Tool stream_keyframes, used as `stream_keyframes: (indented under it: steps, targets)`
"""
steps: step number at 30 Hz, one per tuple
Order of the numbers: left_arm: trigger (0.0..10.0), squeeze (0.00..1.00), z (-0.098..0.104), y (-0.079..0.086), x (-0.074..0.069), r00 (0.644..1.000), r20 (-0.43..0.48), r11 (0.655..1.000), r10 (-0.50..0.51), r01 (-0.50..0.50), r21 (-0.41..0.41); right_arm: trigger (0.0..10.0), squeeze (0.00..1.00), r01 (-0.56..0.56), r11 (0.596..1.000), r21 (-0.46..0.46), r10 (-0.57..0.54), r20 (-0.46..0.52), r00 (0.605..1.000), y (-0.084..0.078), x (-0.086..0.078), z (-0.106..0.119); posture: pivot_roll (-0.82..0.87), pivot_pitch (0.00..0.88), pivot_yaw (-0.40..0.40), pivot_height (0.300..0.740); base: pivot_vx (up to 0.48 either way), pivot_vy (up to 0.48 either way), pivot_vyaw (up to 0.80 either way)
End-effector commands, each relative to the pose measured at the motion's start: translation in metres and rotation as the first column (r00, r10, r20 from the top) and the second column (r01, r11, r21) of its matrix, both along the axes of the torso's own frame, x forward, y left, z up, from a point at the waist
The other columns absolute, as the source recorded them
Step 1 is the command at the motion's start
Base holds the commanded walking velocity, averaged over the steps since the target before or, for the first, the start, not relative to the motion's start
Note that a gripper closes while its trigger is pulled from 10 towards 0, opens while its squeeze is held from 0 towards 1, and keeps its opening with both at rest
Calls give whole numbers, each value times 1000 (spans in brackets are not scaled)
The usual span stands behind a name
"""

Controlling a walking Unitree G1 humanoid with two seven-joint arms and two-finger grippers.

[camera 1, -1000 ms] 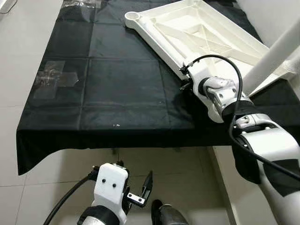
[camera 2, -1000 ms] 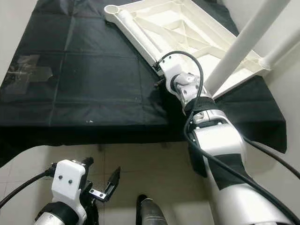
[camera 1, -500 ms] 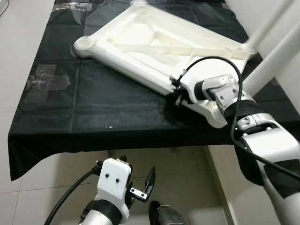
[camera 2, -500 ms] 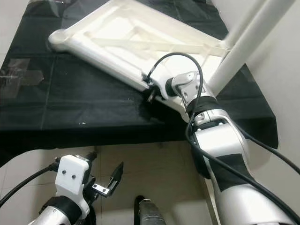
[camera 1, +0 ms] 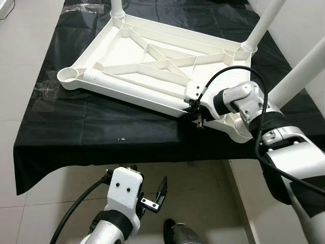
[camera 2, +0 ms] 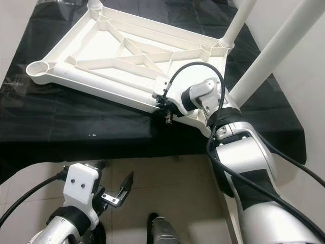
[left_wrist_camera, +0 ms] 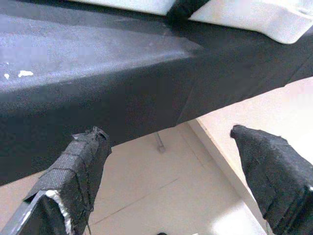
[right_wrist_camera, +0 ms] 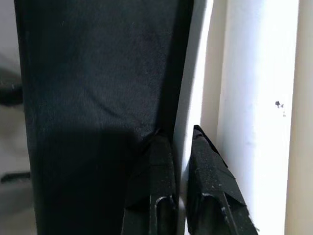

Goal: Building children table

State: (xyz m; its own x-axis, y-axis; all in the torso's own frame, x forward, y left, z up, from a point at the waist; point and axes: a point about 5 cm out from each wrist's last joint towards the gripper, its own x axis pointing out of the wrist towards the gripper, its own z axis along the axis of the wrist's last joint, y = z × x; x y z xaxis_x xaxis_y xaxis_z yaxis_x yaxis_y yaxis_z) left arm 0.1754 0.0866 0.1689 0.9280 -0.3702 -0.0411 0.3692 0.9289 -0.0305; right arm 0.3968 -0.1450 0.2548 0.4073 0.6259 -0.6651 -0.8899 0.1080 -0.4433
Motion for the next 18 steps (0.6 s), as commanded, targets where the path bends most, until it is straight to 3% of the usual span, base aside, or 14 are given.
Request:
stream_keyframes:
  steps: [1,2,3,4,5,8,9,10,14,15,16,17,18]
  targets:
    - [10000,0,-8,-1,-1,999,-34,1000,-10,10,-1,0,0,-109,955,-276,57,-188,980,-12,-12,-45,50,251,-102,740,0,0,0]
    - [10000,0,-8,-1,-1,999,-34,1000,-10,10,-1,0,0,-109,955,-276,57,-188,980,-12,-12,-45,50,251,-102,740,0,0,0]
    - [10000,0,-9,-1,0,999,-32,1000,-10,11,2,1569,0,-106,947,-303,55,-174,983,-14,-12,-44,49,228,-101,740,0,0,0]
    - [10000,0,-11,-1,1,999,-31,1000,-11,11,3,4941,0,-104,938,-330,54,-157,986,-17,-11,-42,48,214,-104,740,0,0,0]
    - [10000,0,-11,-1,2,1000,-29,1000,-11,11,5,10000,0,-96,936,-338,52,-137,989,-18,-10,-40,48,214,-104,740,0,0,0]
    - [10000,0,-12,-1,4,1000,-28,1000,-11,11,5,10000,0,-93,943,-321,52,-132,990,-16,-10,-37,49,207,-104,740,0,0,0]
    - [10000,0,-13,-1,5,1000,-26,1000,-11,12,6,10000,1000,-73,960,-269,45,-111,993,-11,-8,-33,44,189,-101,740,0,0,0]
    - [10000,0,-15,-1,7,1000,-23,1000,-12,13,6,10000,1000,-73,976,-205,52,-109,993,-6,-7,-28,41,171,-98,740,0,0,0]
    - [10000,0,-16,-1,9,1000,-20,1000,-15,15,7,10000,1000,-89,982,-165,69,-122,990,-3,-7,-23,41,164,-99,740,0,0,0]
    - [10000,0,-16,-1,10,1000,-18,1000,-16,17,7,10000,184,-86,987,-139,69,-121,990,0,-7,-20,40,161,-98,740,0,0,0]
    - [10000,0,-16,-2,11,1000,-15,1000,-17,17,7,10000,184,-82,991,-107,69,-119,991,3,-6,-16,36,160,-98,740,0,0,0]
    - [10000,0,-17,-2,13,1000,-12,1000,-18,18,6,10000,0,-75,996,-52,69,-114,991,10,-5,-11,32,161,-95,740,0,0,0]
    - [10000,0,-17,-2,14,1000,-9,1000,-19,19,5,10000,0,-73,997,-19,71,-113,991,14,-4,-8,32,161,-95,740,0,0,0]
